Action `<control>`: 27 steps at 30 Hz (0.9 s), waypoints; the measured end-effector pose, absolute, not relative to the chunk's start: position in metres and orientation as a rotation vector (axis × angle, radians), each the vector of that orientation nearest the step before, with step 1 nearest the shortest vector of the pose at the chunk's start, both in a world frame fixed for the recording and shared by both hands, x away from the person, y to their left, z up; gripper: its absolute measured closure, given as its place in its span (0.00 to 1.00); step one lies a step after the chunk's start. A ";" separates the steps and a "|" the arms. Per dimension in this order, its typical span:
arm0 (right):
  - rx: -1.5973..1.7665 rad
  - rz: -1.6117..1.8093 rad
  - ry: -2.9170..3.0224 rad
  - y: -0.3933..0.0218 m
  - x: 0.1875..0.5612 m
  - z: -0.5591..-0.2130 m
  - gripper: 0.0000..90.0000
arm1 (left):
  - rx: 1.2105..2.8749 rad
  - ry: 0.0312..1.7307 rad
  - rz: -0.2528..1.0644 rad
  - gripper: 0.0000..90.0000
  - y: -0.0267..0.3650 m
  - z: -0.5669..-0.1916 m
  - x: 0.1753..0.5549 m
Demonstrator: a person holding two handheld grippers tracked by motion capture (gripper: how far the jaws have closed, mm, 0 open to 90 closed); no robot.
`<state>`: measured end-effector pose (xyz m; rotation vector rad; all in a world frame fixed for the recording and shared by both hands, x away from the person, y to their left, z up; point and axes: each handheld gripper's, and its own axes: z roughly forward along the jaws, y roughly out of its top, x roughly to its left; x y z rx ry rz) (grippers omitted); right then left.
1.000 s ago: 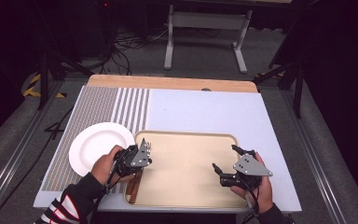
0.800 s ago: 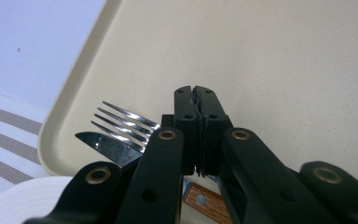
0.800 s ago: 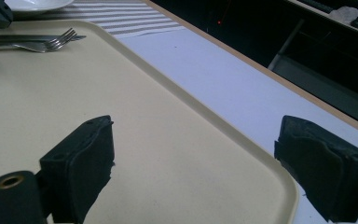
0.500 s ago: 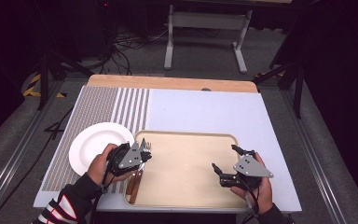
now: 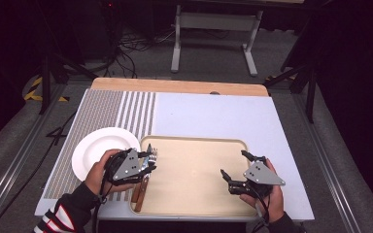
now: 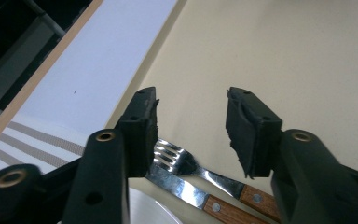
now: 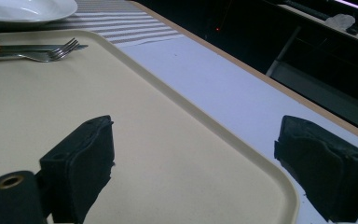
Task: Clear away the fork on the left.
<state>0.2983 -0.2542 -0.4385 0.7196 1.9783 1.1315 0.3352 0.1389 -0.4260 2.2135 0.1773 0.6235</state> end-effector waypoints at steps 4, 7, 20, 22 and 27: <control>0.717 1.133 1.980 -0.254 0.298 -0.439 0.14 | 2.214 0.191 0.628 0.43 0.140 -0.427 0.334; 0.717 1.137 1.979 -0.254 0.298 -0.439 0.14 | 2.217 0.199 0.636 0.34 0.141 -0.426 0.333; 0.719 1.138 1.989 -0.251 0.298 -0.440 0.13 | 2.135 0.241 0.592 0.10 0.151 -0.426 0.328; 0.719 1.140 1.988 -0.251 0.298 -0.440 0.13 | 2.123 0.242 0.588 0.10 0.154 -0.426 0.326; 0.719 1.145 1.993 -0.250 0.298 -0.440 0.14 | 2.116 0.254 0.614 0.10 0.163 -0.424 0.321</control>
